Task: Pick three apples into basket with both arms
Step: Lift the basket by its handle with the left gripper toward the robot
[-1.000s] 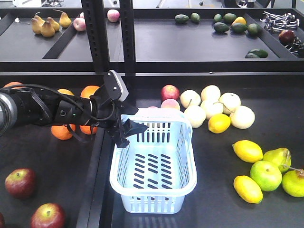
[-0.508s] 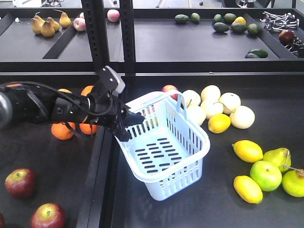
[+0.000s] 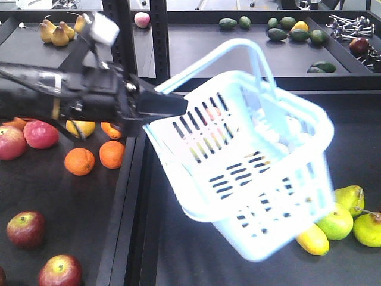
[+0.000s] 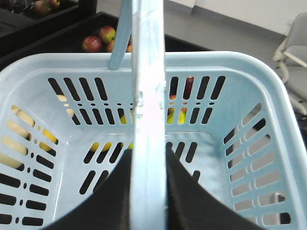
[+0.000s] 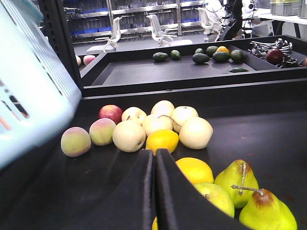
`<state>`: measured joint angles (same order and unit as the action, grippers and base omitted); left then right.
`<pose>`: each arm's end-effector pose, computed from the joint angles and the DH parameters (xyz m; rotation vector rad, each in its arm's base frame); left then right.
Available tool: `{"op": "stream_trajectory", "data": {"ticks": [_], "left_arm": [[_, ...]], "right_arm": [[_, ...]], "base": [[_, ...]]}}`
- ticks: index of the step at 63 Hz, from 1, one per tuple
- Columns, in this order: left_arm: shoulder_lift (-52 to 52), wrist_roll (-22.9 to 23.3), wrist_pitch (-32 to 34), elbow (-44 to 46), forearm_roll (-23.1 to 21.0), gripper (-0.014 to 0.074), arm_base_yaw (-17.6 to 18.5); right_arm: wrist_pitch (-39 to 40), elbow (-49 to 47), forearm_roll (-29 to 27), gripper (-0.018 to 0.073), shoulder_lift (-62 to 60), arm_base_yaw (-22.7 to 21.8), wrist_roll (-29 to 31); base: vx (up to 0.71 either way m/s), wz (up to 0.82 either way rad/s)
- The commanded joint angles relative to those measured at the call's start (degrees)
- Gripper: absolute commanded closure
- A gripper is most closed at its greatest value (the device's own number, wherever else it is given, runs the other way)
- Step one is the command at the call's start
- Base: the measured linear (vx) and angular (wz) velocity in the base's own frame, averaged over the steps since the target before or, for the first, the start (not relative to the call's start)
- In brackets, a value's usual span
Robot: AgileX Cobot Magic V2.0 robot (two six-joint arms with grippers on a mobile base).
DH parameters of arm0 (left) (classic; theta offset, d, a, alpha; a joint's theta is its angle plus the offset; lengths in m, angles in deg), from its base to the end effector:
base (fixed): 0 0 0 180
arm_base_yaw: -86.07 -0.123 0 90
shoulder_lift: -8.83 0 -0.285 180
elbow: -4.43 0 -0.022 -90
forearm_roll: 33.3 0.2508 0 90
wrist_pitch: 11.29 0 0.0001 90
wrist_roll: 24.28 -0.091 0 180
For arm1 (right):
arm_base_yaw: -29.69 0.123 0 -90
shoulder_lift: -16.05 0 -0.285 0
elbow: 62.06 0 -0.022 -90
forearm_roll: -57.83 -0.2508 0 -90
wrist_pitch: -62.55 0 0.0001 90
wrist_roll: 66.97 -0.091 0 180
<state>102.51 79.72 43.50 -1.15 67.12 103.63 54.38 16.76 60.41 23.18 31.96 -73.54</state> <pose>0.2822 -0.1659 0.3671 0.9435 1.7121 -1.0750 0.0566 0.0017 0.1914 0.0299 1.6429 0.0786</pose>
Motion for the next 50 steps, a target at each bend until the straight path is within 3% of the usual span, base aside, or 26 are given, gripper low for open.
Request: {"op": "stream_trajectory", "data": {"ticks": [1, 23, 50], "left_arm": [[-6.1, 3.8, 2.5, 0.1, 3.0, 0.0605, 0.1], [-25.8, 4.4, -2.0, -20.3, 3.0, 0.0605, 0.1], [-51.1, 6.3, -19.7, -37.6, 3.0, 0.0605, 0.1]], "right_arm": [[4.5, 0.8, 0.4, 0.0564, -0.7, -0.3, 0.6], [4.5, 0.8, 0.4, 0.0564, -0.7, -0.3, 0.6], [4.5, 0.8, 0.4, 0.0564, -0.7, -0.3, 0.6]], "base": [[0.00, 0.00], [0.00, 0.00], [0.00, 0.00]]}}
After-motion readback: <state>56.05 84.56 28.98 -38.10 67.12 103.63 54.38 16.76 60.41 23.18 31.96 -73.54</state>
